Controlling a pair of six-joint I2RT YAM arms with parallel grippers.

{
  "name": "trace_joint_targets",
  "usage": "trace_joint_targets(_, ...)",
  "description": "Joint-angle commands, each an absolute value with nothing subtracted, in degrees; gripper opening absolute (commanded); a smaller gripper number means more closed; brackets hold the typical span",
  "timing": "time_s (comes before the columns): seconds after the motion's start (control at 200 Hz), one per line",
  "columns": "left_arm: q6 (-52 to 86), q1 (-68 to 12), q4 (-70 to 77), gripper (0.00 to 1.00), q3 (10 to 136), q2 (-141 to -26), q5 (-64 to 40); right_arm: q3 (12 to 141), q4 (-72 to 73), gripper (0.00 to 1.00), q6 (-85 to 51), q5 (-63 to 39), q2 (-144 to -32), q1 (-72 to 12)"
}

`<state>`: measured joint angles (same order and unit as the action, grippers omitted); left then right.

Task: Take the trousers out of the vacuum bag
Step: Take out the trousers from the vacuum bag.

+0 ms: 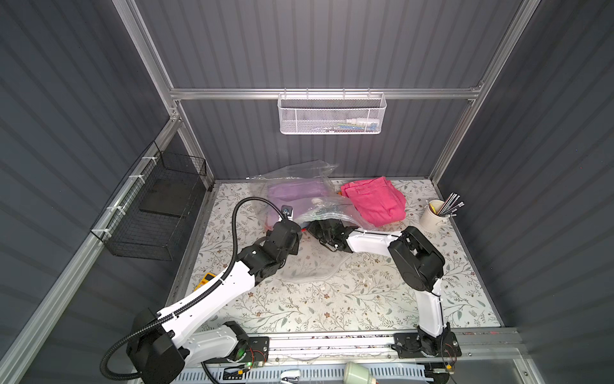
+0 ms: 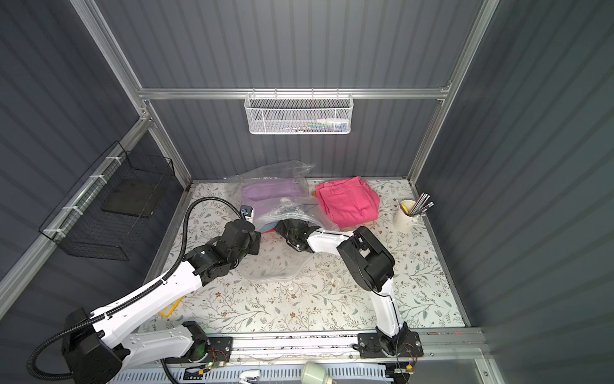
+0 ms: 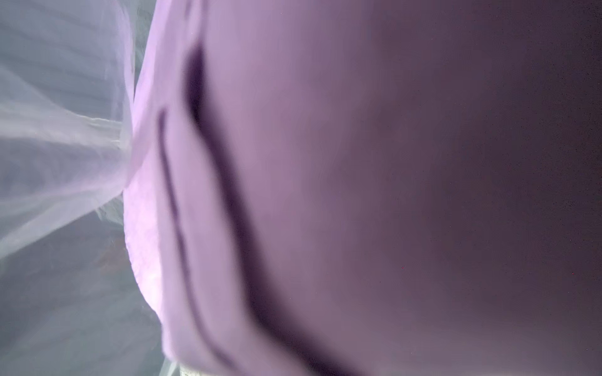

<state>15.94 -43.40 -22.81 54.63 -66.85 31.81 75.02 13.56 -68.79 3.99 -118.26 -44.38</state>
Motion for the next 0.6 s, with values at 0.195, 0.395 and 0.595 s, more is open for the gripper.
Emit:
trace_joint_targets(0.195,17.16,-42.97,-23.01,0.00,54.57,-66.03,33.33,75.47,18.21,0.00,-69.95,2.19,-117.62,-51.23)
trace_joint_targets(0.395,17.21,-42.98,-23.36,0.00,54.23,-66.10,33.38,69.10,19.20,0.01,-70.03,4.01,-113.72,-48.89)
trace_joint_targets(0.595,17.40,-42.95,-24.01,0.00,53.33,-64.87,33.94,62.53,19.78,0.08,-67.84,5.90,-109.54,-48.06)
